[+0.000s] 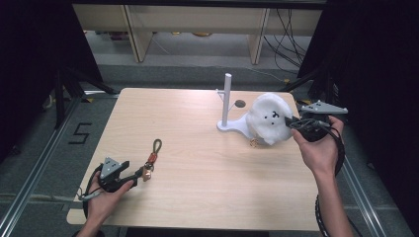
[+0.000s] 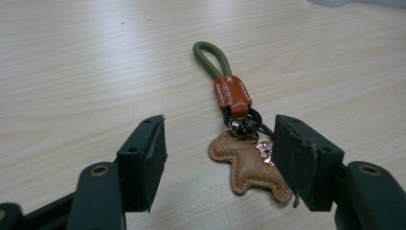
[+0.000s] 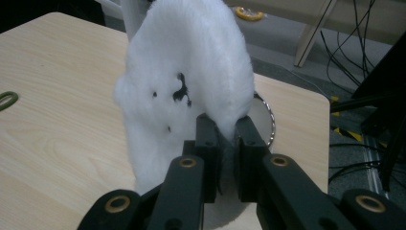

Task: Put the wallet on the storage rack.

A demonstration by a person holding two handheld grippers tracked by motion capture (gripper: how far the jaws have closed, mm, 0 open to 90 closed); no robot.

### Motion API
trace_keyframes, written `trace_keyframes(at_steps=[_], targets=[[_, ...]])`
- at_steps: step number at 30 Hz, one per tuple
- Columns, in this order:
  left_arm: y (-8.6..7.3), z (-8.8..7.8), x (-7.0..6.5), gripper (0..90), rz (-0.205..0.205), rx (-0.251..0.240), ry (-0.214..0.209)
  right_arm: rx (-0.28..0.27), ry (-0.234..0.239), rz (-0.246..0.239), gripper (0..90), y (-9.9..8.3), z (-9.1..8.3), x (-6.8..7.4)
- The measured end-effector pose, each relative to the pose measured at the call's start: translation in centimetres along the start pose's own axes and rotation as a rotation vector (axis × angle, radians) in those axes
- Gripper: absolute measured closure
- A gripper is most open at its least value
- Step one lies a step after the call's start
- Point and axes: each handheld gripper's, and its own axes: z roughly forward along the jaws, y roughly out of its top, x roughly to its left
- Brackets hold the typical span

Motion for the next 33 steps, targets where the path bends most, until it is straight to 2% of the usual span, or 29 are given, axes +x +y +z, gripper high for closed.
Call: trace_keyframes(at_steps=[2,5,6,8,11,13,14,15,16,17,19,21,23,25,26,29,30,31,33], targets=[[0.0,-0.1,0.0,35.7,0.003,0.006,0.005,-0.024,-0.014,-0.035,83.8,0.1,0.2,-0.4],[0.0,0.0,0.0,35.7,0.002,0.004,0.003,-0.023,-0.02,-0.018,83.8,0.2,0.2,-0.5],[0.0,-0.1,0.0,35.7,0.005,0.004,0.004,-0.008,-0.019,0.003,83.7,0.3,0.3,-0.7],[0.0,-0.1,0.0,35.7,0.003,0.001,0.004,-0.009,-0.028,-0.028,83.7,0.4,0.4,-1.1],[0.0,-0.1,0.0,35.7,0.003,-0.001,0.006,-0.002,-0.031,0.002,83.7,0.5,0.4,-1.1],[0.0,-0.1,0.0,35.7,0.003,0.001,0.006,-0.015,-0.044,-0.023,83.7,0.7,0.5,-1.5],[0.0,-0.1,0.0,35.7,0.006,0.004,0.005,-0.027,-0.038,-0.006,83.7,0.7,0.7,-1.5],[0.0,-0.1,-0.1,35.7,0.006,0.004,0.005,-0.015,-0.044,-0.003,83.7,0.8,0.6,-1.5],[0.0,-0.1,-0.1,35.7,0.006,0.004,0.004,-0.023,-0.046,-0.018,83.7,0.9,0.6,-1.7],[0.0,-0.1,-0.1,35.7,0.005,0.003,0.005,-0.016,-0.048,0.015,83.7,0.9,0.7,-1.5],[0.0,-0.1,0.0,35.7,0.006,0.004,0.005,-0.024,-0.054,-0.013,83.7,1.1,0.9,-1.9],[0.0,0.0,0.0,35.7,0.003,0.001,0.006,-0.014,-0.05,0.002,83.7,1.2,0.8,-1.9],[0.0,-0.1,0.0,35.7,0.002,0.001,0.006,-0.021,-0.057,-0.016,83.7,1.3,1.1,-2.3],[0.0,0.0,0.0,35.7,0.002,0.001,0.005,-0.035,-0.065,0.011,83.7,1.3,1.4,-2.3],[0.0,0.0,0.0,35.7,0.002,0.001,0.006,-0.024,-0.058,0.016,83.7,1.4,1.4,-2.4],[0.0,0.0,0.0,35.7,0.002,0.001,0.006,-0.029,-0.064,-0.001,83.7,1.5,1.5,-2.8],[0.0,0.0,0.0,35.7,0.004,0.004,0.006,-0.023,-0.069,0.021,83.7,1.7,1.5,-2.8],[0.0,0.0,0.0,35.7,0.005,0.004,0.005,-0.027,-0.08,0.007,83.7,1.8,1.6,-3.0],[0.0,0.0,0.0,35.8,0.005,0.004,0.004,-0.019,-0.077,0.024,83.7,1.9,1.6,-3.0]])
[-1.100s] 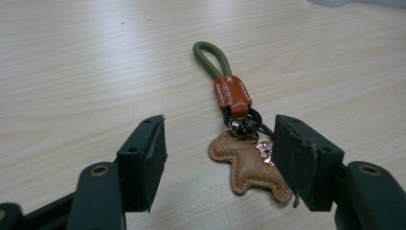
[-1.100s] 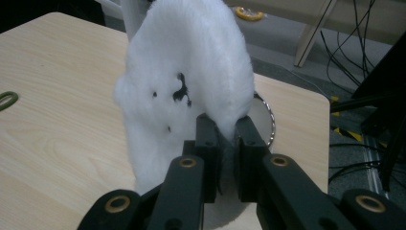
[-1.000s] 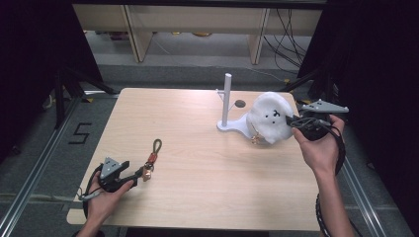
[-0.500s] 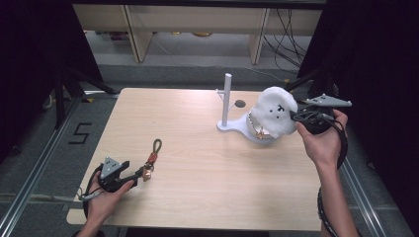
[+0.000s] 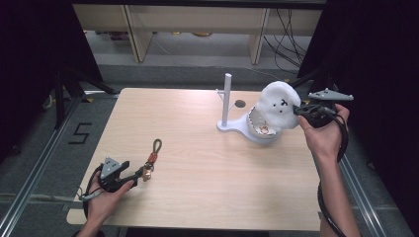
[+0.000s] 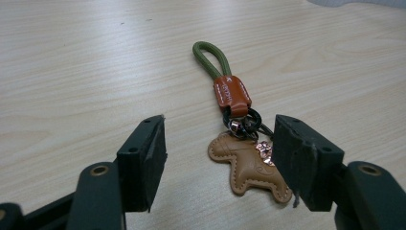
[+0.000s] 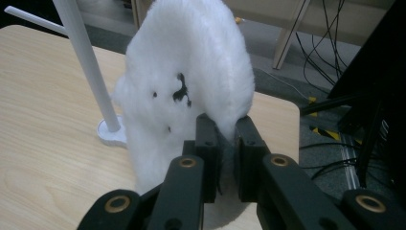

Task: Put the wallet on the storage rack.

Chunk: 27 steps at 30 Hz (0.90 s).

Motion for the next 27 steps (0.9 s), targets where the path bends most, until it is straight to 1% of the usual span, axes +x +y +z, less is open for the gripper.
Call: trace_keyframes(at_steps=[1,2,3,4,5,6,8,9,10,11,12,13,14,15,17,18,19,20,21,23,24,25,27], targets=[[0.0,0.0,0.0,35.7,0.001,0.0,0.001,-0.006,-0.002,-0.01,83.7,0.1,0.1,-0.1],[0.0,0.0,0.0,35.7,0.001,0.0,0.001,-0.006,-0.006,0.002,83.7,0.1,0.3,-0.1],[0.0,0.0,0.0,35.7,0.001,0.0,0.0,0.001,-0.004,-0.004,83.7,0.2,0.3,-0.2],[0.0,0.0,0.0,35.7,0.001,0.0,0.0,-0.011,-0.007,-0.017,83.7,0.2,0.5,-0.4],[0.0,0.0,0.0,35.8,0.0,-0.001,0.0,-0.018,-0.01,-0.005,83.7,0.2,0.7,-0.3],[0.0,0.0,0.0,35.7,0.001,0.0,-0.001,-0.004,-0.01,0.004,83.7,0.2,0.8,-0.3],[0.0,0.0,0.0,35.8,0.001,-0.001,-0.001,0.004,-0.008,-0.007,83.7,0.2,1.0,-0.5],[0.0,-0.1,0.0,35.7,0.001,-0.003,0.001,0.007,-0.006,-0.005,83.7,0.3,1.2,-0.6],[0.0,-0.1,0.1,35.7,-0.002,-0.004,0.005,0.011,-0.003,0.014,83.7,0.3,1.3,-0.5],[0.0,-0.1,0.1,35.8,-0.002,-0.005,0.006,-0.003,-0.011,0.012,83.7,0.3,1.5,-0.6],[0.0,-0.1,0.1,35.8,-0.002,-0.005,0.006,-0.003,-0.011,0.012,83.7,0.3,1.5,-0.6],[0.0,-0.1,0.1,35.7,-0.002,-0.009,0.001,0.002,-0.013,-0.021,83.7,0.4,1.7,-0.9],[0.0,-0.1,0.1,35.8,-0.002,-0.009,0.001,0.002,-0.013,-0.021,83.7,0.4,1.7,-0.9],[0.0,-0.1,0.1,35.8,-0.001,-0.007,0.002,0.023,-0.012,0.011,83.7,0.5,1.8,-0.8],[0.0,-0.1,0.0,35.7,-0.001,-0.005,0.003,0.006,-0.018,0.001,83.7,0.4,2.2,-0.9],[0.0,-0.1,0.0,35.7,-0.001,-0.005,0.003,0.006,-0.018,0.001,83.7,0.4,2.2,-0.9],[0.0,-0.1,0.1,35.7,0.0,-0.007,0.0,0.021,-0.018,0.012,83.6,0.4,2.2,-1.0],[0.0,-0.1,0.1,35.7,0.0,-0.008,0.0,0.024,-0.021,0.015,83.7,0.4,2.2,-1.1],[0.0,-0.1,0.1,35.7,0.0,-0.007,0.0,0.016,-0.018,0.011,83.6,0.3,2.4,-1.2],[0.0,-0.1,0.1,35.8,-0.001,-0.007,0.001,0.023,-0.025,0.017,83.7,0.3,2.5,-1.4],[0.0,-0.1,0.1,35.8,-0.001,-0.007,0.001,0.013,-0.028,0.011,83.6,0.2,2.7,-1.5],[0.0,-0.1,0.1,35.8,-0.001,-0.005,0.005,0.028,-0.026,0.027,83.6,0.2,2.7,-1.5],[0.0,-0.1,0.1,35.7,-0.001,-0.009,0.002,0.015,-0.024,0.017,83.6,0.1,3.0,-1.7]])
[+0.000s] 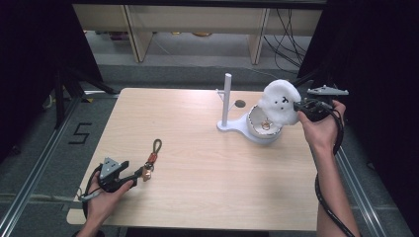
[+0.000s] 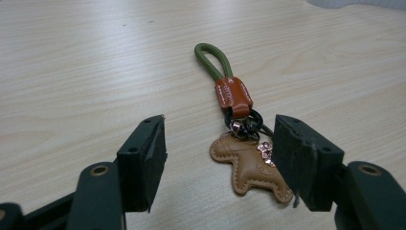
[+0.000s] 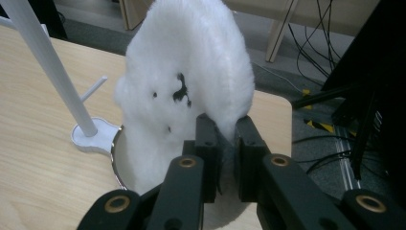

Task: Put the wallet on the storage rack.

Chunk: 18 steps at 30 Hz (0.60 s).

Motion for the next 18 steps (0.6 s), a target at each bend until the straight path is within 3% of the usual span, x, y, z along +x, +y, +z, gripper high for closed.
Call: trace_keyframes(at_steps=[4,5,8,11,15,17,18], targets=[[0.0,0.0,0.0,35.8,-0.002,-0.002,-0.002,0.009,0.002,-0.016,83.6,0.0,0.4,-0.2],[0.0,0.0,0.0,35.8,0.001,0.001,-0.001,0.013,0.003,0.013,83.6,-0.1,0.5,0.1],[0.0,0.0,0.0,35.7,-0.002,-0.003,-0.002,0.013,-0.011,-0.033,83.6,-0.1,0.7,-0.1],[0.0,0.0,0.0,35.8,0.001,0.001,0.0,0.014,-0.008,0.004,83.6,-0.2,1.1,0.3],[0.0,0.0,0.0,35.8,0.0,0.0,-0.001,0.031,-0.009,0.0,83.6,-0.3,1.6,0.4],[0.0,0.0,0.0,35.8,0.001,0.001,-0.001,0.027,-0.008,-0.004,83.6,-0.3,1.8,0.4],[0.0,0.0,0.0,35.8,0.001,0.001,-0.001,0.005,-0.017,-0.03,83.6,-0.4,2.1,0.3]])
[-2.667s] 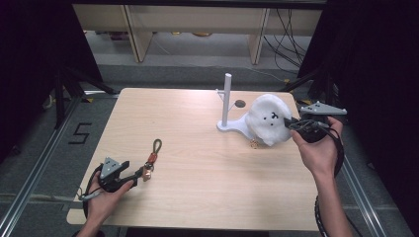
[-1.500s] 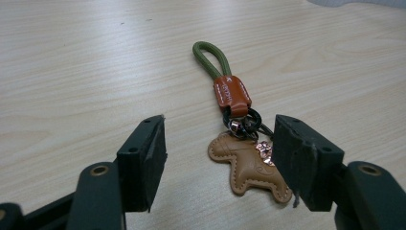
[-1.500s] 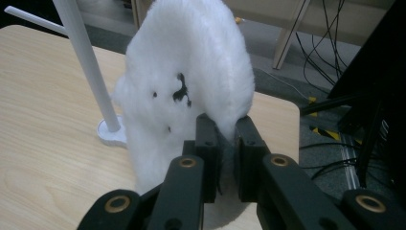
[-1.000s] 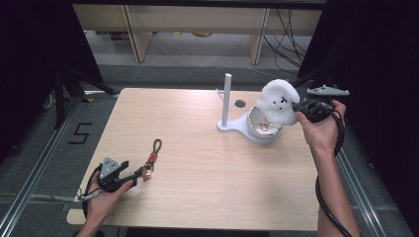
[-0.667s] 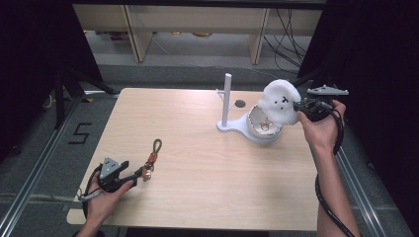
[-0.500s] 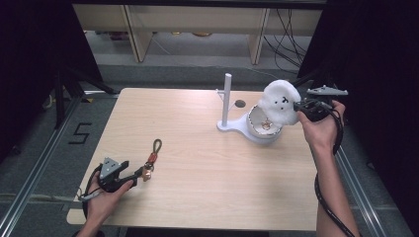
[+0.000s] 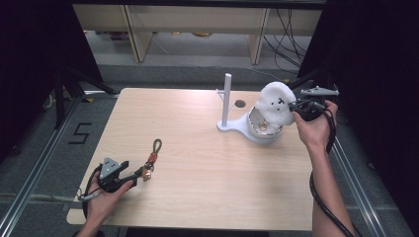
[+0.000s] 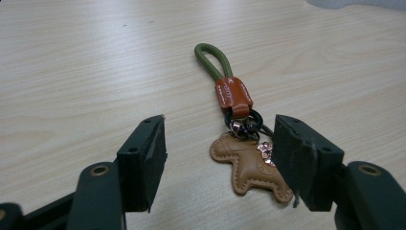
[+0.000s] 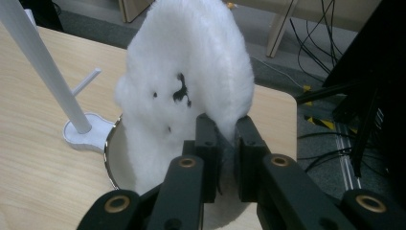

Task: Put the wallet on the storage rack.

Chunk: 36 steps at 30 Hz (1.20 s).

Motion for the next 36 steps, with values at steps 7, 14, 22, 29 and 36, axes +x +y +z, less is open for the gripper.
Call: trace_keyframes(at_steps=[7,14,22,29,36], targets=[[0.0,0.0,0.0,35.8,0.0,-0.001,0.0,0.028,0.013,0.024,83.6,-0.2,0.5,0.3],[0.0,0.0,0.0,35.8,-0.001,-0.003,0.003,0.027,0.014,0.004,83.5,-0.7,1.6,0.6],[0.0,-0.1,0.0,35.8,0.001,0.003,0.008,0.06,0.004,0.007,83.4,-1.3,2.7,1.5],[0.0,-0.1,0.1,35.8,-0.002,-0.003,0.002,0.072,-0.016,-0.042,83.2,-1.5,3.2,1.7],[0.0,-0.1,0.0,35.8,0.001,0.002,0.009,0.099,-0.021,-0.035,82.9,-2.0,3.6,2.1]])
